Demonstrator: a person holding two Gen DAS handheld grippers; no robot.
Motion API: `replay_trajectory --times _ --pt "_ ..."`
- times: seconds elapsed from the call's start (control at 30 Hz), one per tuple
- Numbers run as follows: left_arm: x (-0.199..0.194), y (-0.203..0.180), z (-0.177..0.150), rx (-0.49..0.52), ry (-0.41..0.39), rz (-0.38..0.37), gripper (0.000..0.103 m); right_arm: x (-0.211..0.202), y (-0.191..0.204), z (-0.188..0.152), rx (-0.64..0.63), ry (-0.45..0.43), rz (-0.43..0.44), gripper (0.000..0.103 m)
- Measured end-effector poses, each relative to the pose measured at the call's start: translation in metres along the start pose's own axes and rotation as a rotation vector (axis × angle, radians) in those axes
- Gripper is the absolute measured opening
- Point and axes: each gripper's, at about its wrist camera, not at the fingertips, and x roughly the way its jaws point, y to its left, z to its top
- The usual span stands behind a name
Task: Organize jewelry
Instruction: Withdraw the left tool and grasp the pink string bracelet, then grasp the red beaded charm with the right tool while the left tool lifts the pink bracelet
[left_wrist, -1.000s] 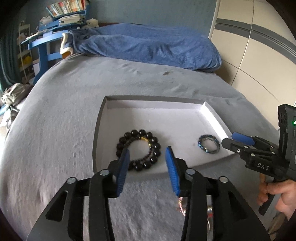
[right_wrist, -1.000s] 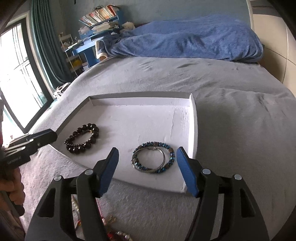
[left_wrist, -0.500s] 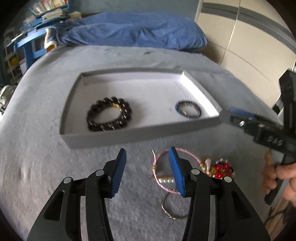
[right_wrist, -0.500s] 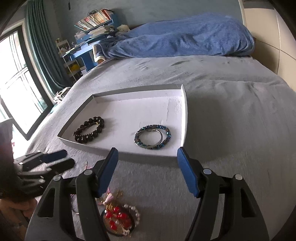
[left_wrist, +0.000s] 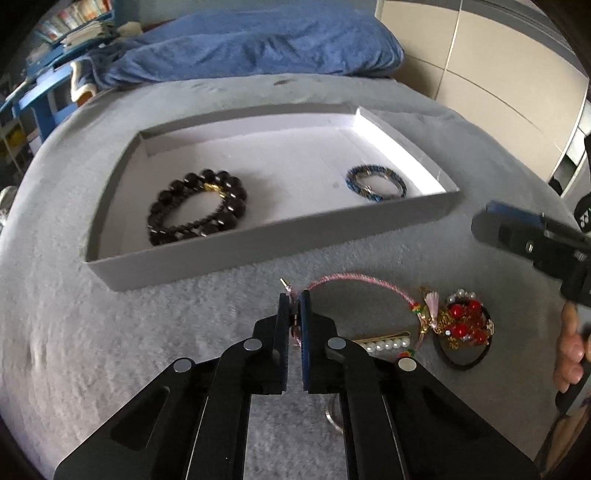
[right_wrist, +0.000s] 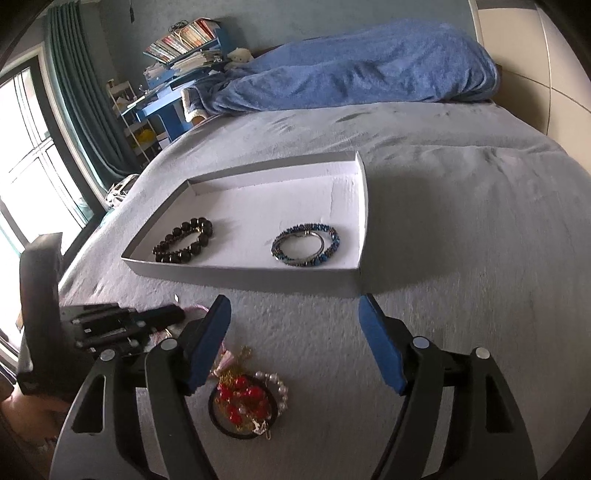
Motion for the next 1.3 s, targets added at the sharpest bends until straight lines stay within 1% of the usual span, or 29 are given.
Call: replay_trajectory --times 0.17,0.3,0.5,0.67,0.7,0.73,1.0,1.03,1.13,1.17,1.2,1.3 --pt "-0.019 0.015 0.003 -0.047 -0.042 0.008 0.006 -0.001 0.005 -0.009 -0.014 0.014 -0.005 0.071" --pt "-0.036 0.030 0.002 -0.116 -0.072 0.008 0.006 -0.003 0.012 -0.019 -0.037 0.027 -0.005 0.071" --pt "-0.041 0.043 -0.002 -0.161 -0.061 0.027 0.006 -0.003 0.022 -0.029 -0.069 0.041 -0.001 0.071" --pt "-0.049 0.051 -0.013 -0.189 -0.042 0.032 0.006 -0.005 0.030 -0.037 -0.101 0.054 0.007 0.069" --pt "-0.049 0.050 -0.016 -0.189 -0.032 0.035 0.006 -0.005 0.032 -0.038 -0.110 0.058 0.007 0.068" --pt "-0.050 0.050 -0.019 -0.187 -0.022 0.040 0.006 -0.005 0.034 -0.040 -0.122 0.065 0.006 0.064" --pt "-0.046 0.042 -0.037 -0.181 0.042 0.035 0.006 -0.003 0.045 -0.049 -0.183 0.087 0.006 0.056" --pt "-0.043 0.041 -0.038 -0.178 0.050 0.033 0.006 -0.002 0.046 -0.049 -0.193 0.093 0.003 0.052" --pt "-0.038 0.040 -0.040 -0.182 0.065 0.034 0.006 0.003 0.049 -0.052 -0.228 0.112 -0.013 0.046" --pt "-0.037 0.040 -0.040 -0.186 0.068 0.032 0.006 0.005 0.051 -0.054 -0.242 0.120 -0.019 0.040" --pt "-0.035 0.041 -0.041 -0.190 0.073 0.034 0.009 0.006 0.052 -0.055 -0.252 0.127 -0.024 0.038" --pt "-0.033 0.041 -0.041 -0.201 0.072 0.032 0.013 0.007 0.053 -0.056 -0.271 0.131 -0.028 0.031"
